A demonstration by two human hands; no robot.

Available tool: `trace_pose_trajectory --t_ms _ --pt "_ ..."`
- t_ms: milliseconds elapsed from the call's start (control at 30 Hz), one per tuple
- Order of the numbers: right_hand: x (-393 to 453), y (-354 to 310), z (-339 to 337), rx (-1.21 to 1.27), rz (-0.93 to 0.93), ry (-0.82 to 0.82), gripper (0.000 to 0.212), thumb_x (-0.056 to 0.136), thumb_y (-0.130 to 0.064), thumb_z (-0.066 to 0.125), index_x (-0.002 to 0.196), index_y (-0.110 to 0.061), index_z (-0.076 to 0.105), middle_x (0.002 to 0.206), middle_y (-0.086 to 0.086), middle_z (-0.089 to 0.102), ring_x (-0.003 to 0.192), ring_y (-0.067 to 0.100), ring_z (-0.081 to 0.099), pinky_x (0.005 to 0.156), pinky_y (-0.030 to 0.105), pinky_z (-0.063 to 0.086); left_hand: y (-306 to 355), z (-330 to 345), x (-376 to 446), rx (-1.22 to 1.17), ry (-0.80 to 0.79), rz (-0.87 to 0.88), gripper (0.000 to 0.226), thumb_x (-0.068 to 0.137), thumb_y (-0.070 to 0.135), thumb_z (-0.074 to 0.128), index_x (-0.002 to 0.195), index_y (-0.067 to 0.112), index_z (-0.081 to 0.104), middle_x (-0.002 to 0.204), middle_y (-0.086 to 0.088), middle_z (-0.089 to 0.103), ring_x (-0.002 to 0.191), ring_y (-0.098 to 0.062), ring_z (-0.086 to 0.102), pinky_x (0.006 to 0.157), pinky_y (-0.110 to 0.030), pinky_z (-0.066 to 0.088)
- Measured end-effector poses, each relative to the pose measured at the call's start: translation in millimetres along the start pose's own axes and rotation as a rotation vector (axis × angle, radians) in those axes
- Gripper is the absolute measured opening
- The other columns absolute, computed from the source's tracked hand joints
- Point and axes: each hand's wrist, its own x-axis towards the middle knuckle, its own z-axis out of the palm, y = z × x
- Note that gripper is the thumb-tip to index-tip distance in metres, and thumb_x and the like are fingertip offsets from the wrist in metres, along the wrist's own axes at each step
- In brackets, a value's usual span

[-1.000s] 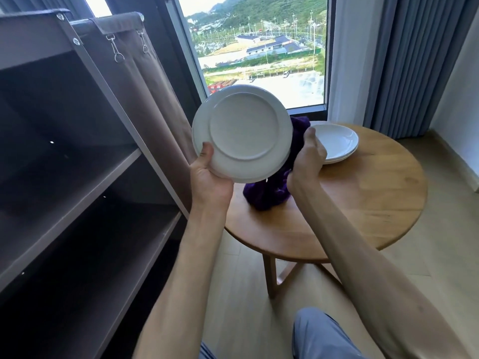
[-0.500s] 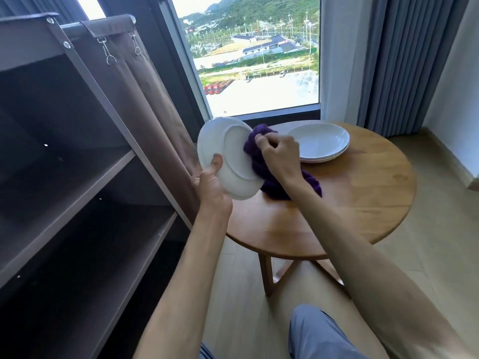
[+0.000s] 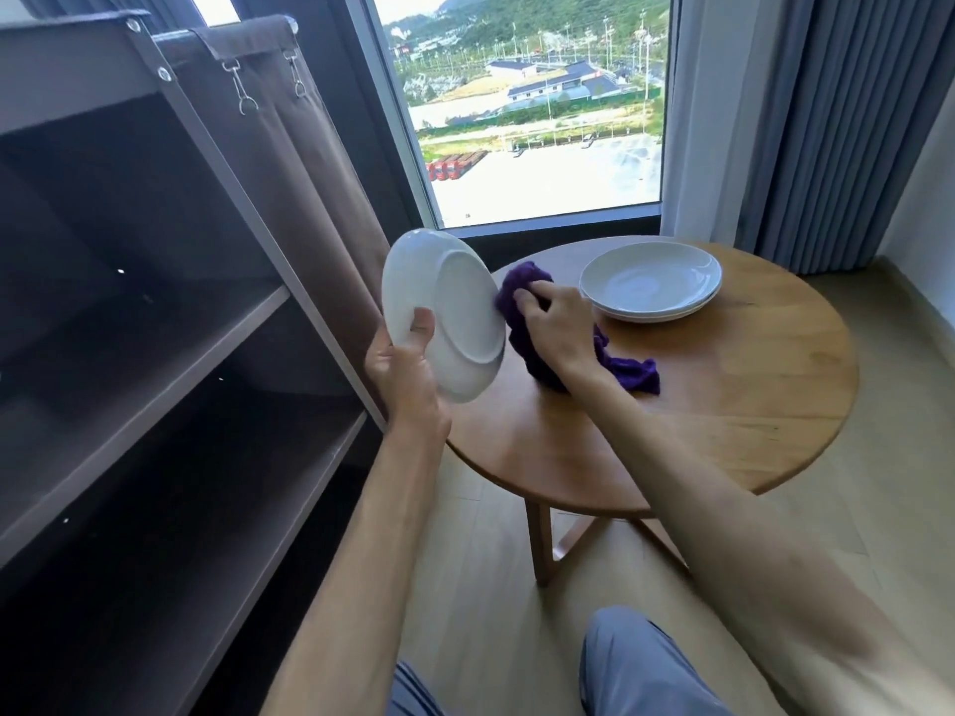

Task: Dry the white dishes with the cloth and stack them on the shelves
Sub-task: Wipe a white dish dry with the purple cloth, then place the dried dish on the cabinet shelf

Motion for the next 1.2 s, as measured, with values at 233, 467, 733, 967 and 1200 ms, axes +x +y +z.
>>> trace_pose_trajectory --t_ms 233,467,733,967,1200 --pt "19.8 -25.2 -14.3 -0.324 0.117 -0.133 0.036 0.097 -0.045 0.058 0.102 -0.011 0.070 0.102 0.010 0.069 0.101 0.030 0.066 0.075 0.031 0.045 26.9 -18.6 -10.2 0.674 -0.162 0.507 0.017 0.094 0.028 0.071 0.104 0.014 0.070 0.098 0.007 0.067 0.101 -0.003 0.066 0.069 -0.025 0.062" --pt "-26.2 -123.9 27.9 0.689 0.243 -0.401 0.049 0.094 -0.023 0.058 0.140 -0.016 0.044 0.124 0.010 0.054 0.113 0.027 0.057 0.088 0.043 0.060 60.9 -60.3 -19.6 1.267 -0.298 0.851 0.019 0.092 0.015 0.073 0.109 0.008 0.077 0.091 -0.008 0.077 0.078 -0.026 0.072 0.075 -0.038 0.058" --pt "-78.4 -180.5 103.8 1.295 0.482 -0.358 0.035 0.084 -0.006 0.047 0.115 -0.017 0.058 0.112 0.011 0.063 0.102 0.030 0.061 0.071 0.039 0.062 136.7 -154.8 -47.6 1.196 0.310 0.787 0.094 0.077 0.066 0.074 0.154 0.023 0.042 0.170 -0.012 0.009 0.158 -0.025 0.009 0.126 -0.040 0.016" --pt "-140.4 -267.0 162.4 1.388 0.515 -0.580 0.028 0.092 -0.014 0.048 0.118 -0.011 0.059 0.111 0.011 0.065 0.100 0.030 0.063 0.063 0.033 0.057 215.1 -215.5 -74.1 0.740 0.373 0.602 0.086 0.078 0.047 0.086 0.150 0.018 0.046 0.145 0.005 0.058 0.134 -0.007 0.054 0.117 -0.039 0.042" --pt "-190.9 -342.7 200.4 1.333 0.431 -0.868 0.042 0.096 -0.024 0.050 0.134 -0.009 0.048 0.133 0.019 0.056 0.118 0.038 0.059 0.087 0.052 0.060 263.5 -275.4 -87.2 0.857 0.574 0.654 0.121 0.073 0.044 0.090 0.163 0.012 0.015 0.168 -0.003 0.027 0.154 -0.013 0.023 0.126 -0.029 0.019"
